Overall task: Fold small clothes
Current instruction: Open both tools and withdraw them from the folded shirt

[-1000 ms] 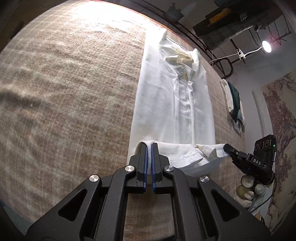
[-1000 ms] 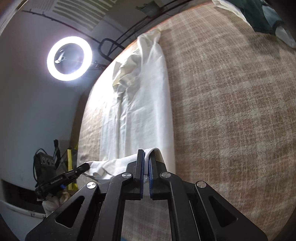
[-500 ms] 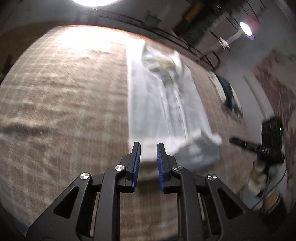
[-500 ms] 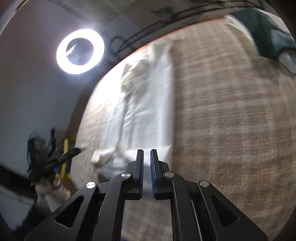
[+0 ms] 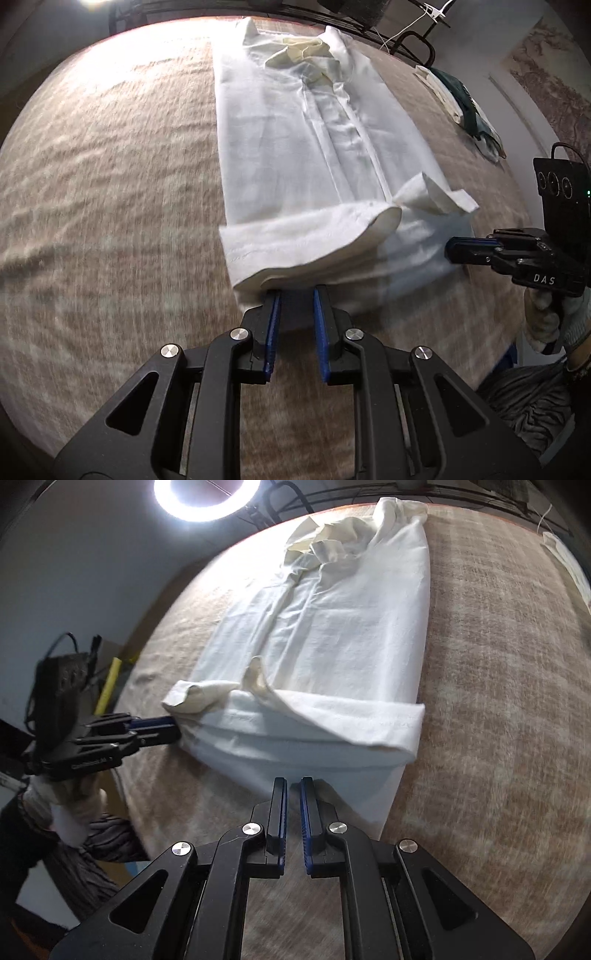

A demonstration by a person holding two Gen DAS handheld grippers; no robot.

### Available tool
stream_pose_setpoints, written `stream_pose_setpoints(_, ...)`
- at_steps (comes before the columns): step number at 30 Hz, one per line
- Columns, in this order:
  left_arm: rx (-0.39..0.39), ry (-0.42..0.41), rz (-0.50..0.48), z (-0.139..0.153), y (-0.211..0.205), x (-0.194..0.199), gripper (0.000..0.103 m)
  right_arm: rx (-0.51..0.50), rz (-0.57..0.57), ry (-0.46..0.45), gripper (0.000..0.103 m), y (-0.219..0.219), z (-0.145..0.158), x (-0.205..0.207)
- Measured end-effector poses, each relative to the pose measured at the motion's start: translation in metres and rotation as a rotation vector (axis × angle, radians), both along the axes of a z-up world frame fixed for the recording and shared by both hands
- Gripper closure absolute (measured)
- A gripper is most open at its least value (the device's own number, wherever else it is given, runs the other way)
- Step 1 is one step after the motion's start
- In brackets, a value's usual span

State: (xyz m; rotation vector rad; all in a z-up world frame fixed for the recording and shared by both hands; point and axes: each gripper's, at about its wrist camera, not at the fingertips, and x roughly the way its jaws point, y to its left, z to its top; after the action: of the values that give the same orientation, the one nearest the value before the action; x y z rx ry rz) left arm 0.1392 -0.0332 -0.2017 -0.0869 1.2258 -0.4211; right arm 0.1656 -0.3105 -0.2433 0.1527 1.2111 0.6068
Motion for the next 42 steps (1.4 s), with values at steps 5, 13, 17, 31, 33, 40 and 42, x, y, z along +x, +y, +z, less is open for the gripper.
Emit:
stream_pose_setpoints(5,0.028,-0.084,0.072,0.008,0.002,0.018,0.088,-0.050,-0.038,-0.060,0.095,0.005,0.005,0.020)
stream_pose_setpoints(13,0.033,-0.181,0.176,0.030,0.023,0.032,0.088,-0.026,-0.175,-0.195,0.095,-0.016,0.047,0.039)
stream_pose_setpoints(17,0.056,-0.186,0.166,0.029,0.022,0.031,0.088,-0.029,-0.186,-0.205,0.095,-0.022,0.052,0.043)
stream_pose_setpoints(31,0.046,-0.235,0.184,0.048,0.012,0.076,0.088,-0.026,-0.242,-0.205,0.089,-0.029,0.054,0.065)
stream_pose_setpoints(33,0.050,-0.242,0.192,0.049,0.012,0.088,0.087,-0.036,-0.259,-0.200,0.081,-0.033,0.052,0.074)
stream_pose_setpoints(40,0.025,-0.239,0.284,0.042,0.037,0.148,0.082,-0.023,-0.304,-0.198,0.065,-0.056,0.044,0.113)
stream_pose_setpoints(42,0.012,-0.240,0.307,0.039,0.043,0.165,0.082,0.009,-0.323,-0.195,0.065,-0.065,0.041,0.129)
